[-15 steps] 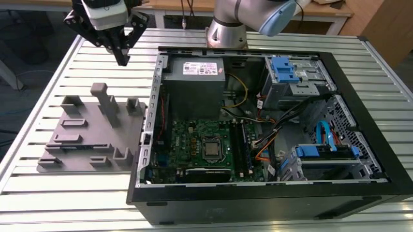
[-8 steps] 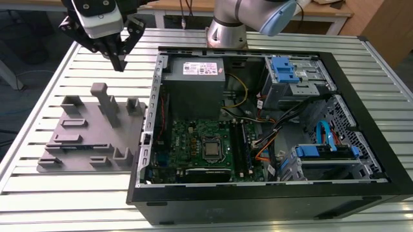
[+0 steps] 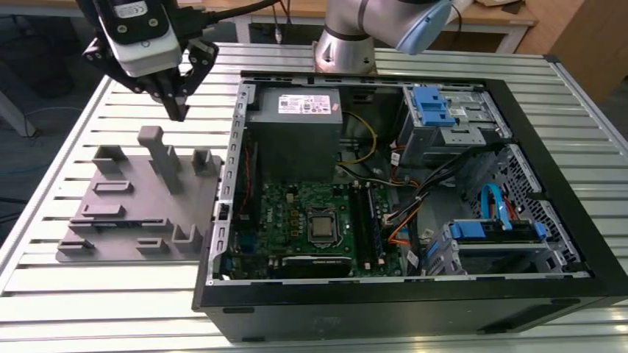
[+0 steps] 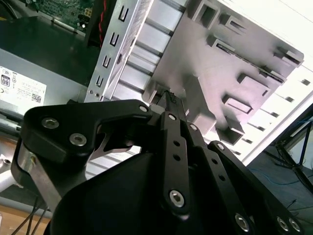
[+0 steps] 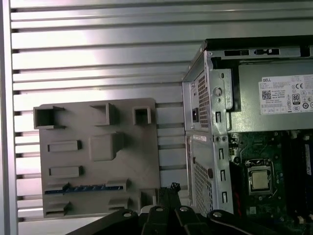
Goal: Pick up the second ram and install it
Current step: 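Reach for the second ram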
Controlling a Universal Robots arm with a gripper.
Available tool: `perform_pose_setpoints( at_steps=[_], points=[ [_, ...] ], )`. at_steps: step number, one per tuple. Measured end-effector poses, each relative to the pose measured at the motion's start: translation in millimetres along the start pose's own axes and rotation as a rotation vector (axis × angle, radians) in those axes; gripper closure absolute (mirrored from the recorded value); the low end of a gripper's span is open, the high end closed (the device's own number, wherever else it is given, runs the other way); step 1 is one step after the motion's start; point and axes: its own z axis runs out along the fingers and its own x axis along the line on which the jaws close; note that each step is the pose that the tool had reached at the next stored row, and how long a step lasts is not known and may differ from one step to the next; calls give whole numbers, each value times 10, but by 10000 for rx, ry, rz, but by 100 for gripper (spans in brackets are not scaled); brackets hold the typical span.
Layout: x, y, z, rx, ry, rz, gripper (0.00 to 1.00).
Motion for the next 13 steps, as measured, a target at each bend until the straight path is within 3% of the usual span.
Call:
perform_pose_setpoints(
  at_steps=[13],
  points=[
    [19,-225,75,0,0,-1,93]
  ],
)
